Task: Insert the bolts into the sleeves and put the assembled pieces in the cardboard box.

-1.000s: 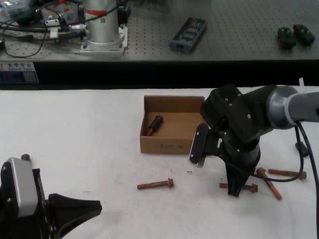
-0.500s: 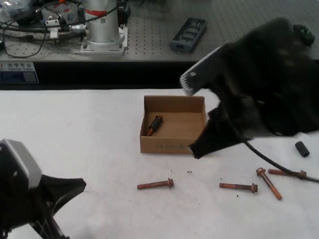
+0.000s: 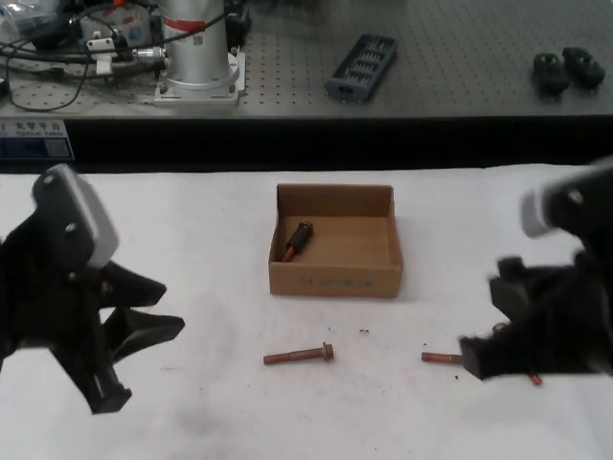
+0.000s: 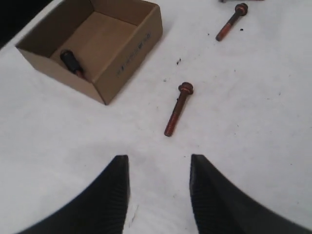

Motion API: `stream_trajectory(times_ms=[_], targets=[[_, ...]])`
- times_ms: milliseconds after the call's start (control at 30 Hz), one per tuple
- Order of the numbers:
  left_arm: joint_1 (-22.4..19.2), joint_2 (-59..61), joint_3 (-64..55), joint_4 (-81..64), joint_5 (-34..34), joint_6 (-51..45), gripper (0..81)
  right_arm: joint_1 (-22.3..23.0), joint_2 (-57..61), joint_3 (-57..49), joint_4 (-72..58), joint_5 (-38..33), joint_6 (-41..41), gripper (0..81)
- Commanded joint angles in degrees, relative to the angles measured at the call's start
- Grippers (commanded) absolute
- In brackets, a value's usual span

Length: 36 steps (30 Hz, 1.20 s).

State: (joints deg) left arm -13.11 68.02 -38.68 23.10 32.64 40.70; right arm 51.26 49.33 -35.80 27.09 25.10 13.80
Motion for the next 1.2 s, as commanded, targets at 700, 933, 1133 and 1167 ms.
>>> stream_trajectory(times_ms=[700, 933, 1133, 1167], targets=[[-15.1, 20.0, -18.1, 12.0, -18.0, 5.0, 30.6, 6.8, -19.8, 18.5, -20.7, 6.5, 6.1, 6.6], [-18.5, 27.4, -22.6, 16.0, -23.2, 9.5, 30.6, 6.9, -19.8, 22.3, -28.0, 6.5, 1.5, 6.6], [-21.9, 31.3, -25.8, 14.9, -29.9, 14.0, 32.1, 6.9, -19.8, 22.9, -27.4, 6.5, 1.5, 6.6], [-22.1, 31.7, -26.0, 14.2, -29.9, 14.2, 33.6, 6.9, -19.8, 22.9, -27.4, 6.5, 1.5, 6.6]])
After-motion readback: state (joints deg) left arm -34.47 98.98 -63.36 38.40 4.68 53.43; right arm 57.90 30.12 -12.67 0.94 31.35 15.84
